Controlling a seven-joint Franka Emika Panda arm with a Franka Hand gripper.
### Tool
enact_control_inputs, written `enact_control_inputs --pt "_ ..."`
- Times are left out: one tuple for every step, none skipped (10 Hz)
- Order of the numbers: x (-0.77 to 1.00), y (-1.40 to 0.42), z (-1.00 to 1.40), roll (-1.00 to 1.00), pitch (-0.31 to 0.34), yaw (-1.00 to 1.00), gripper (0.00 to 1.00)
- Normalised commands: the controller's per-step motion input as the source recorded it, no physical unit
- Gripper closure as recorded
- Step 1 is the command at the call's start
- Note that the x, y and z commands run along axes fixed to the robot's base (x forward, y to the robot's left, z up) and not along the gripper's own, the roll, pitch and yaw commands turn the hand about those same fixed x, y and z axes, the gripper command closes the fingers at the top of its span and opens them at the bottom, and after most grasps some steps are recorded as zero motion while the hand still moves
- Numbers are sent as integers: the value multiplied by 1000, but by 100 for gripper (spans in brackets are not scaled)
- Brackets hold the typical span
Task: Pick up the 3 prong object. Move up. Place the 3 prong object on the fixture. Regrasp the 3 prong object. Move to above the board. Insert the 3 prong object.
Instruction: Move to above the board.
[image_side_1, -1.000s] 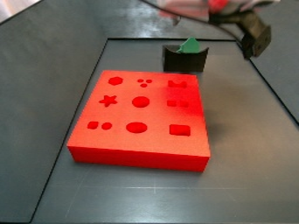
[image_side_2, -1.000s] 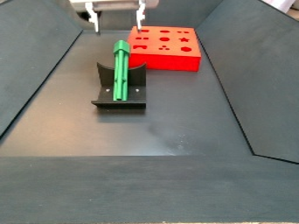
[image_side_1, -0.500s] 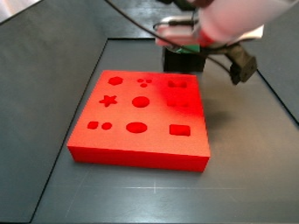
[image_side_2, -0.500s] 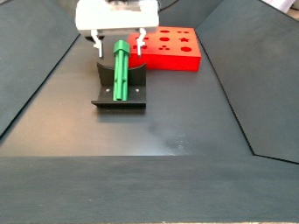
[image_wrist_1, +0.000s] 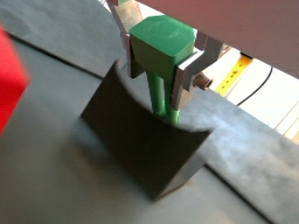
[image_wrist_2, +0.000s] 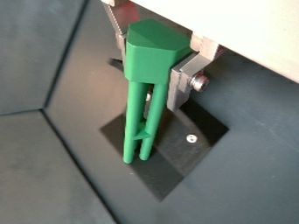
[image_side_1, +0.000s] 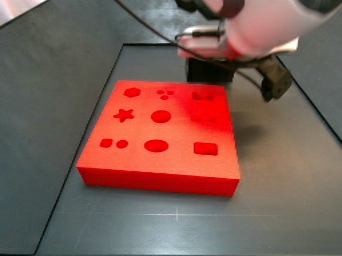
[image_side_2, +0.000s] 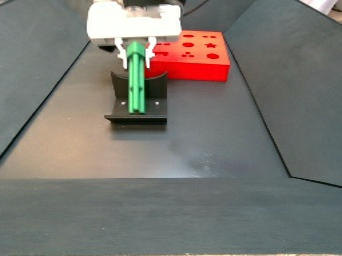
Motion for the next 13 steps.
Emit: enact_control_inputs --pt "-11 56 1000 -25 -259 -197 100" --pt "-16 58 1000 -40 -205 -240 100" --pt "-17 59 1000 -54 -158 -259 100" --pt "-20 61 1000 -66 -109 -266 100" --pt "-24 62 1000 -82 -44 -254 100" --pt "-27 62 1000 -94 1 -232 100" --pt "-31 62 1000 -103 42 -202 100" --pt "-36 62 1000 -111 90 -156 100" --pt "-38 61 1000 -109 107 -133 100" --pt "-42 60 1000 -98 135 -82 100" --pt "-45 57 1000 -77 150 -28 100" --pt "-48 53 1000 -60 156 6 100" --pt "-46 49 1000 -44 151 38 100"
